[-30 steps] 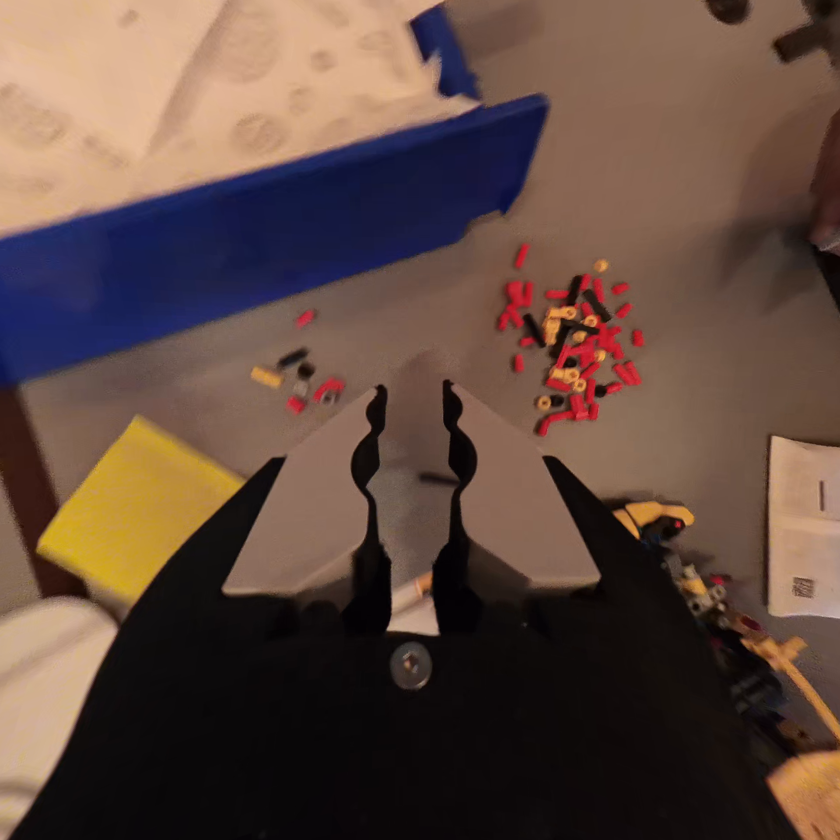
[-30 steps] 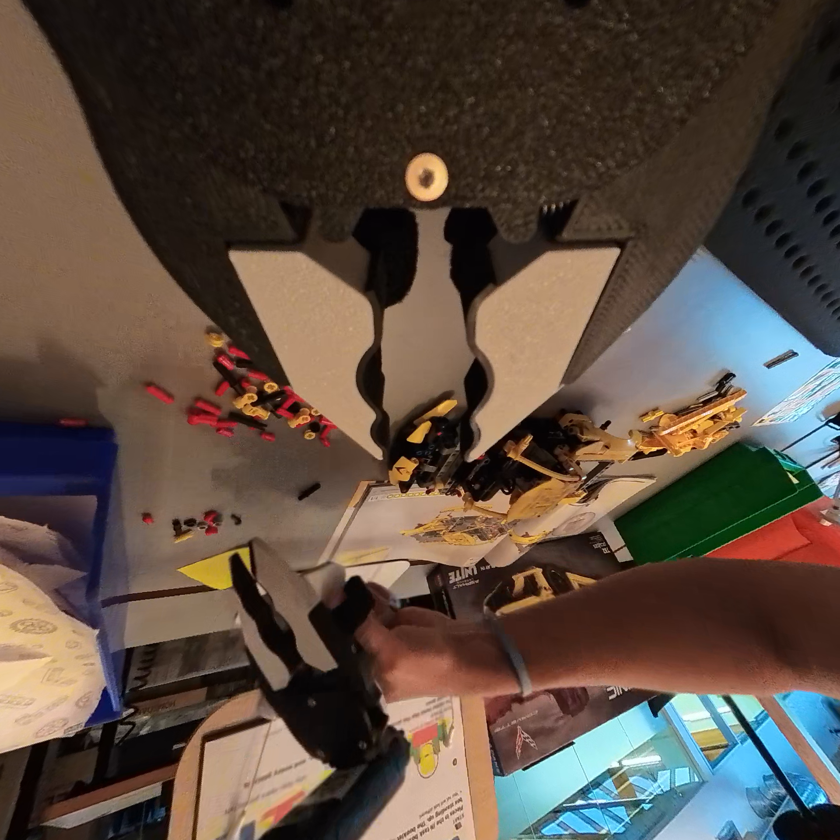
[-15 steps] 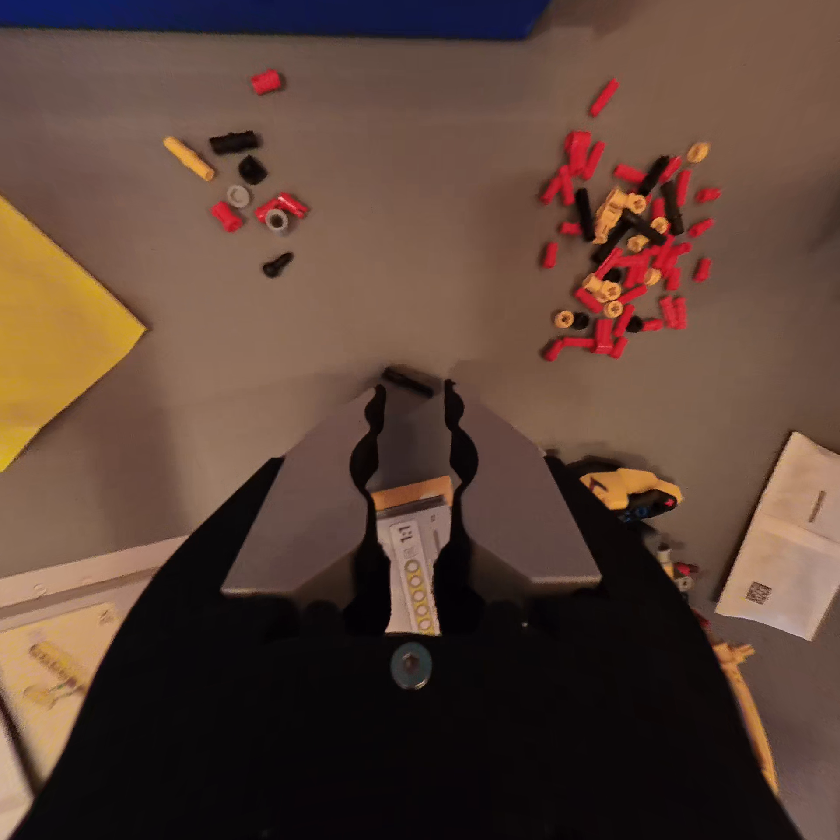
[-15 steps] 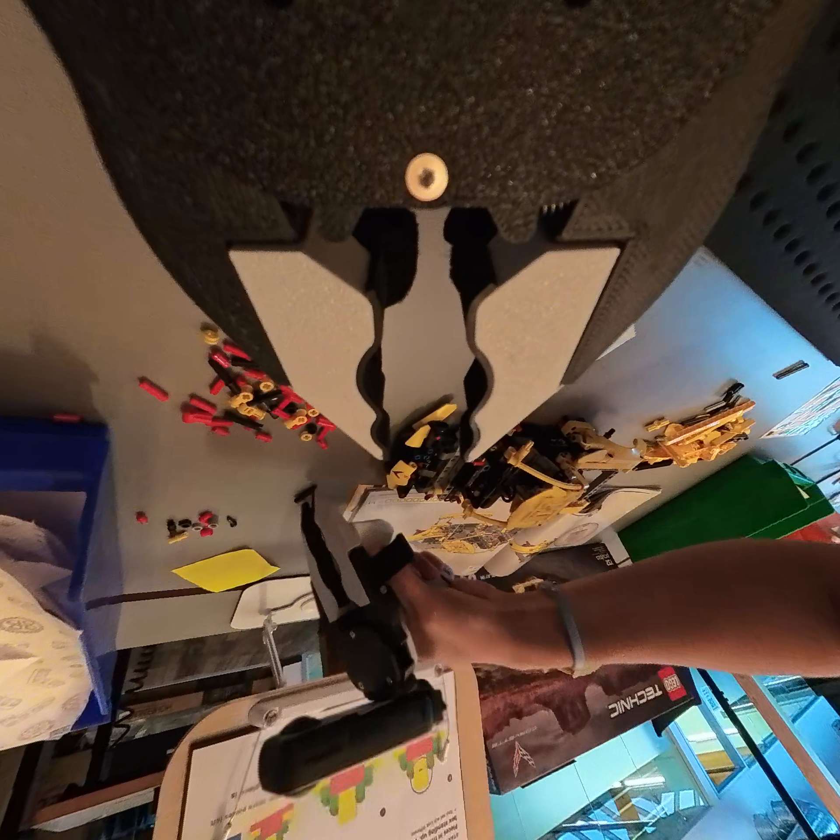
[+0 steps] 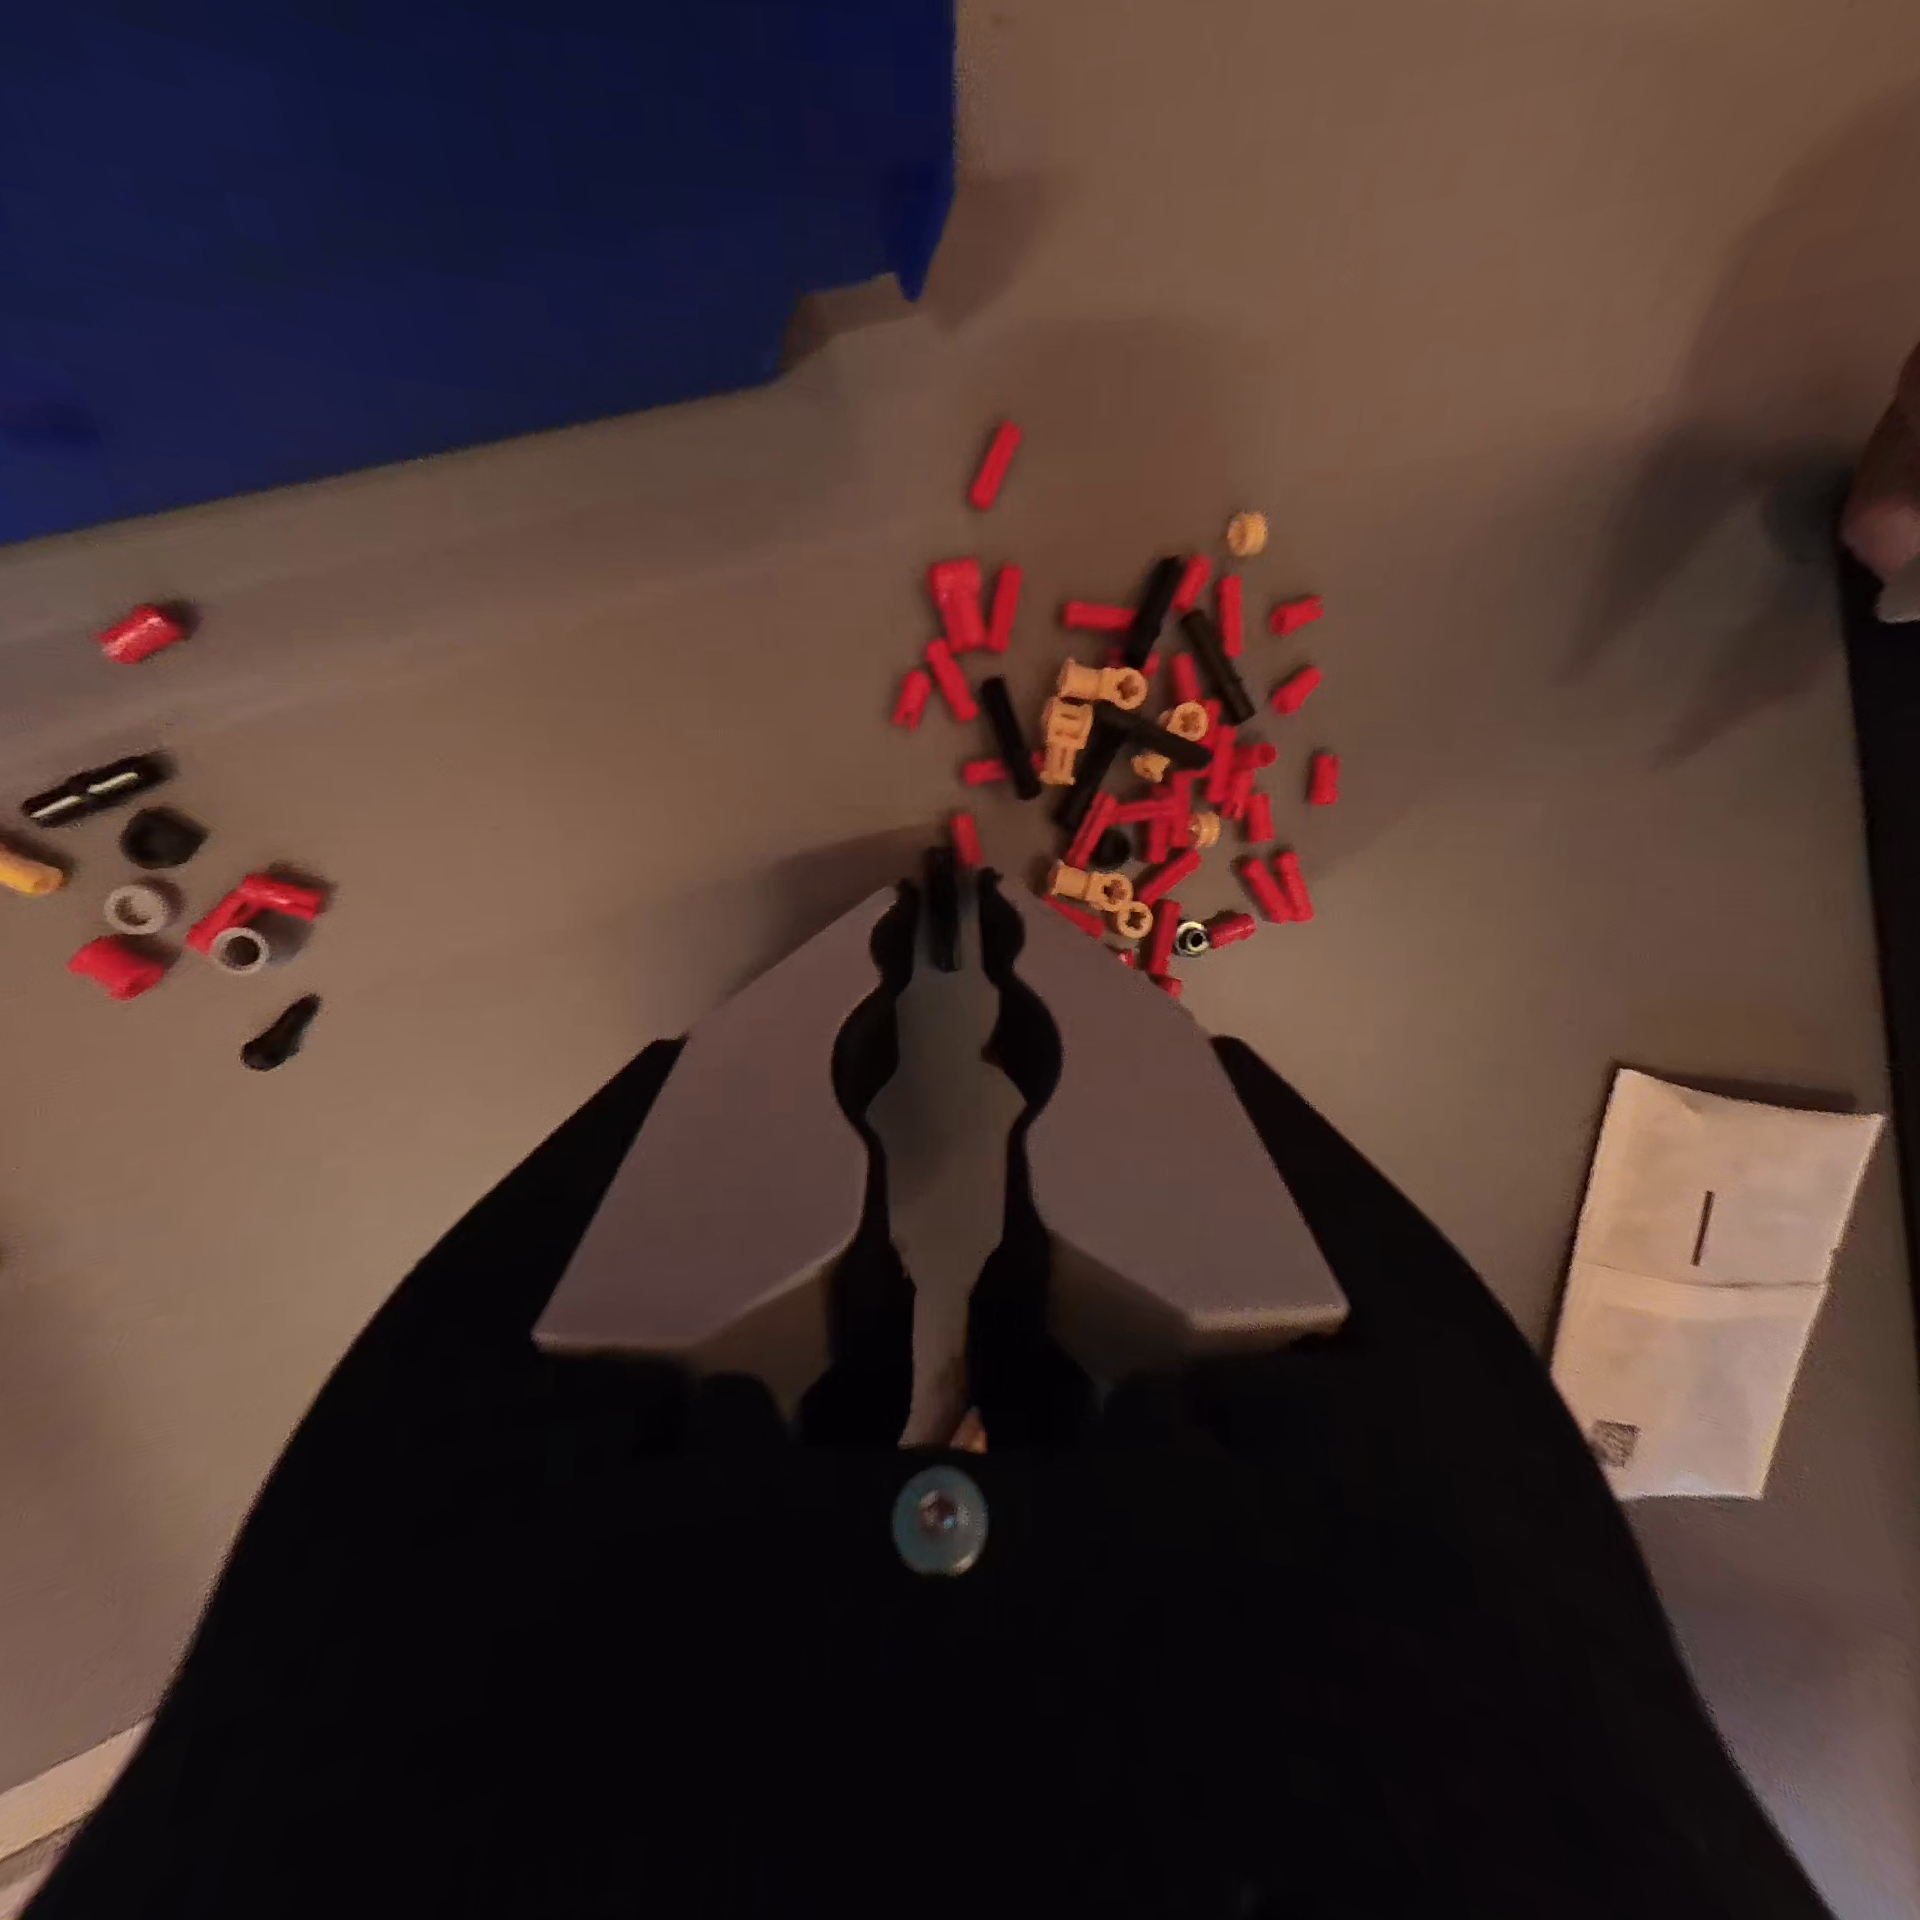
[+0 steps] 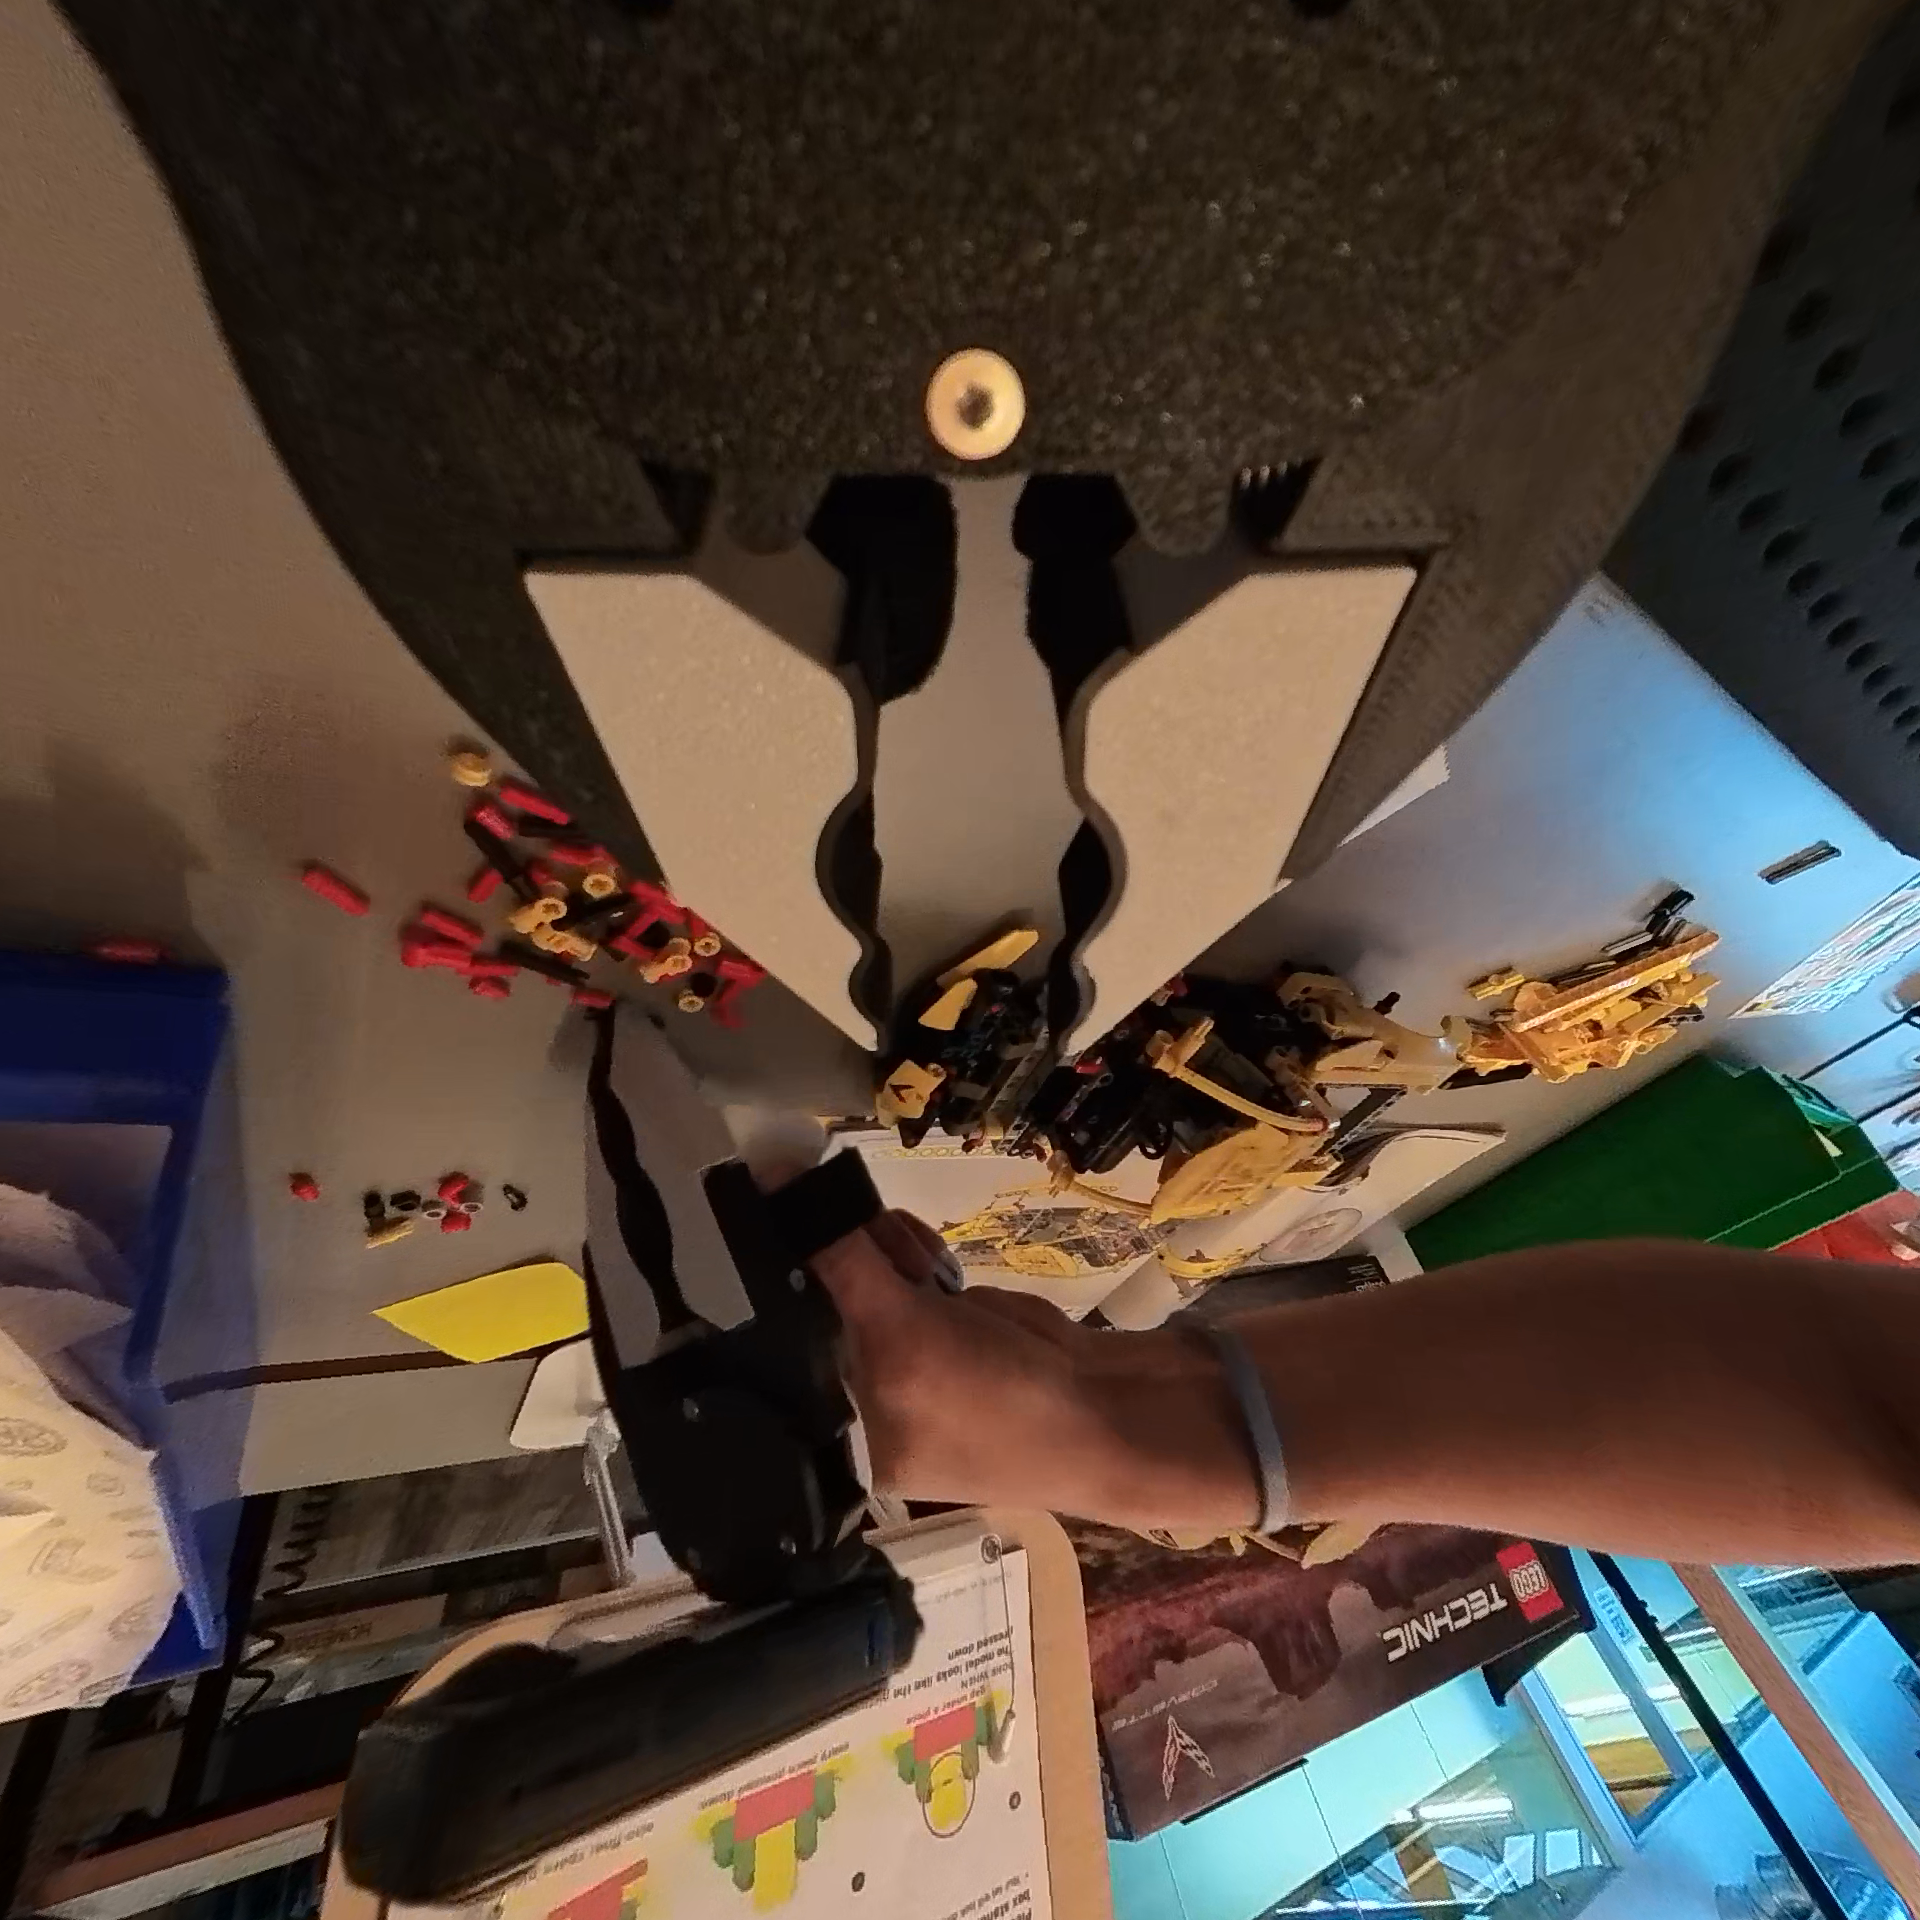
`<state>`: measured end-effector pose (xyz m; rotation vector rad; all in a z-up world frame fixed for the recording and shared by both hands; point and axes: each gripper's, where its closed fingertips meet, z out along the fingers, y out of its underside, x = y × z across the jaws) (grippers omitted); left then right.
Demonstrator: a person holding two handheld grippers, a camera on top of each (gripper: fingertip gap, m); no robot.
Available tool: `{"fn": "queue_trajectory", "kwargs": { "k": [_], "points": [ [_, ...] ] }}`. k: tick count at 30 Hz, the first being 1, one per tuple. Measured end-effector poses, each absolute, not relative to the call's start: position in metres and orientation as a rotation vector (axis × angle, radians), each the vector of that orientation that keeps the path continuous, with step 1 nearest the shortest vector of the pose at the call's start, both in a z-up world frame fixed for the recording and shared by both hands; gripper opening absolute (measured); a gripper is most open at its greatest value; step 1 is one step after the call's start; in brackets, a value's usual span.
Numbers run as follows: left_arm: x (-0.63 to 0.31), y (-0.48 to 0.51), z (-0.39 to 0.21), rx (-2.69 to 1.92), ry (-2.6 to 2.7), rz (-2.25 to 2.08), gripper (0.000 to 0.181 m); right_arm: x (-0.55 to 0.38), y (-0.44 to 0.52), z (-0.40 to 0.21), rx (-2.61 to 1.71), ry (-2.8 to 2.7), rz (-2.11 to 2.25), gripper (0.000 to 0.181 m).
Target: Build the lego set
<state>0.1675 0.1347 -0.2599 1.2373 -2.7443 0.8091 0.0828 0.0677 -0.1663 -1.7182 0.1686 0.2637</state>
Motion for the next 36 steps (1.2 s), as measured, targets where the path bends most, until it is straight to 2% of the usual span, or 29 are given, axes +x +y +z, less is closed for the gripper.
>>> {"fn": "queue_trajectory", "kwargs": {
  "k": [2, 8, 12, 18, 21, 24, 29, 36],
  "points": [
    [0.162, 0.136, -0.256, 1.242, -2.724, 0.797, 0.027, 0.083, 0.067, -0.166, -1.712, 0.171, 0.267, 0.027],
    [0.121, 0.146, -0.193, 1.361, -2.760, 0.986, 0.027, 0.073, 0.069, -0.169, -1.751, 0.113, 0.358, 0.034],
    [0.050, 0.130, -0.155, 1.483, -2.863, 1.147, 0.028, 0.021, 0.050, -0.205, -2.047, -0.254, 0.583, 0.043],
    [-0.057, 0.082, -0.201, 1.677, -2.897, 1.062, 0.028, -0.042, 0.014, -0.227, -2.210, -0.628, 0.670, 0.042],
    [-0.080, 0.096, -0.231, 1.874, -2.973, 0.824, 0.033, -0.048, 0.010, -0.243, -2.290, -0.672, 0.578, 0.039],
    [-0.095, 0.112, -0.251, 2.170, -2.782, 0.786, 0.045, -0.045, 0.009, -0.250, -2.357, -0.587, 0.545, 0.032],
    [-0.094, 0.079, -0.254, 2.189, -2.347, 1.252, 0.048, -0.046, 0.016, -0.258, -2.453, -0.356, 0.610, 0.021],
    [-0.091, 0.084, -0.252, 2.204, -2.599, 1.181, 0.051, -0.041, 0.031, -0.237, -2.351, 0.116, 0.879, 0.000]
  ]
}}
